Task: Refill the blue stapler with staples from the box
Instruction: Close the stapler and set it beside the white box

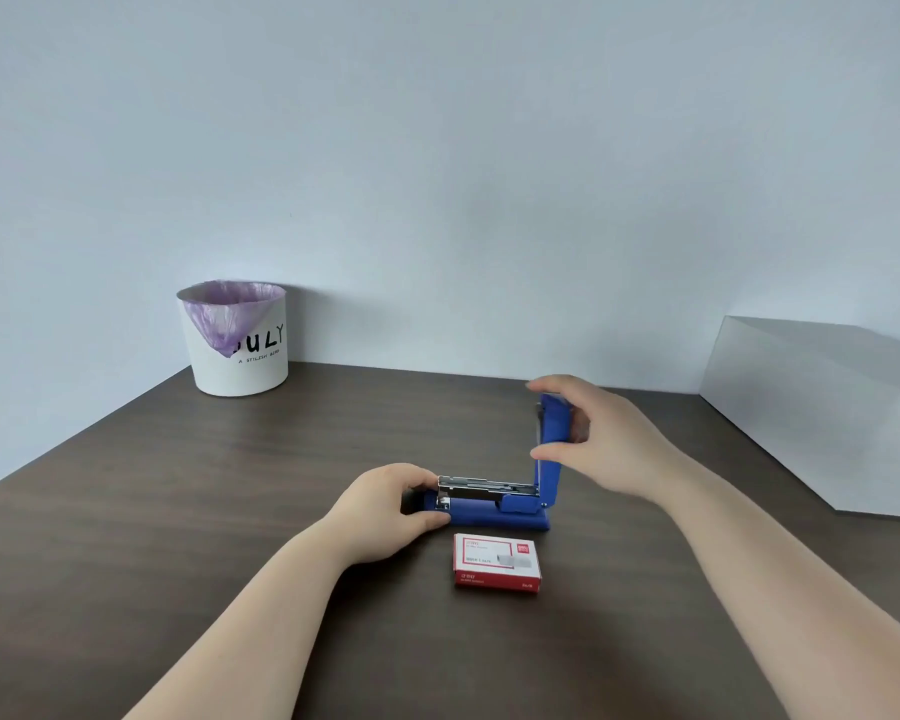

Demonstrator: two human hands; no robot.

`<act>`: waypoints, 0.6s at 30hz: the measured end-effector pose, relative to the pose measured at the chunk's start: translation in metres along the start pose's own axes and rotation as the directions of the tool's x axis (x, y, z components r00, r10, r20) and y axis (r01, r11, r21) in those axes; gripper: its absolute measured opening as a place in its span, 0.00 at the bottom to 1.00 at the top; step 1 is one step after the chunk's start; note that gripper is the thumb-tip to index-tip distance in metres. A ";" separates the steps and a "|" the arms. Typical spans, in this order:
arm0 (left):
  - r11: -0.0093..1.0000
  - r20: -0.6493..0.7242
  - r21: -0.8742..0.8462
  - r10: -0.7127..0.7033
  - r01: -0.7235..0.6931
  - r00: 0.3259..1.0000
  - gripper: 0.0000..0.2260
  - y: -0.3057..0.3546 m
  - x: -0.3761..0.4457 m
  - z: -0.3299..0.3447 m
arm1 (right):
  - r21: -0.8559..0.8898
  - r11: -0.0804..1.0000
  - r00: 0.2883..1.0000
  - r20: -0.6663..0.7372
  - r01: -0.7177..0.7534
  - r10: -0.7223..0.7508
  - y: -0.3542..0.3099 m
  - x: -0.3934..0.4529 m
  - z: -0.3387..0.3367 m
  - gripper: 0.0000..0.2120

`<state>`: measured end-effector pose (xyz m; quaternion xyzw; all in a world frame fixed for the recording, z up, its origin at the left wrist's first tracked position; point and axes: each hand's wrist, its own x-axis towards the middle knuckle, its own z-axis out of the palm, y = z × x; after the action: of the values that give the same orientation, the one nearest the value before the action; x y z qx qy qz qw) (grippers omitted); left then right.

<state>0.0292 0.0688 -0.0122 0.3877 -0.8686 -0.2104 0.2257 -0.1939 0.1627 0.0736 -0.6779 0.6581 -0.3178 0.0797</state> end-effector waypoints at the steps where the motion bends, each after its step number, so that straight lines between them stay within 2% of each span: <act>1: 1.000 -0.001 -0.001 0.000 0.000 1.000 0.14 0.000 0.000 0.000 | 0.039 0.999 1.000 0.002 0.004 -0.004 -0.003 0.001 0.005 0.28; 4: 1.000 -0.006 0.001 -0.001 0.001 1.000 0.14 0.001 -0.001 0.000 | 0.022 1.000 1.000 0.016 0.009 -0.009 -0.010 0.004 0.018 0.26; 6: 1.000 -0.012 -0.003 -0.006 0.006 1.000 0.14 0.001 -0.001 0.000 | -0.018 1.000 0.998 0.051 0.024 -0.023 -0.013 0.003 0.028 0.21; 9: 1.000 -0.012 -0.007 -0.009 0.009 1.000 0.15 0.002 -0.002 -0.001 | -0.184 0.981 0.986 0.162 0.060 -0.030 -0.012 0.002 0.044 0.15; 11: 1.000 0.000 -0.019 -0.005 0.005 1.000 0.14 0.003 -0.002 -0.002 | -0.248 0.966 0.980 0.198 0.065 -0.015 -0.007 0.001 0.052 0.15; 18: 0.999 0.019 -0.044 -0.025 0.026 0.999 0.14 0.004 -0.001 -0.003 | -0.285 0.957 0.985 0.173 0.054 -0.004 0.007 -0.001 0.051 0.15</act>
<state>0.0292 0.0719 -0.0079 0.3917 -0.8608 -0.2361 0.2234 -0.1723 0.1470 0.0291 -0.7165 0.6781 -0.1606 0.0313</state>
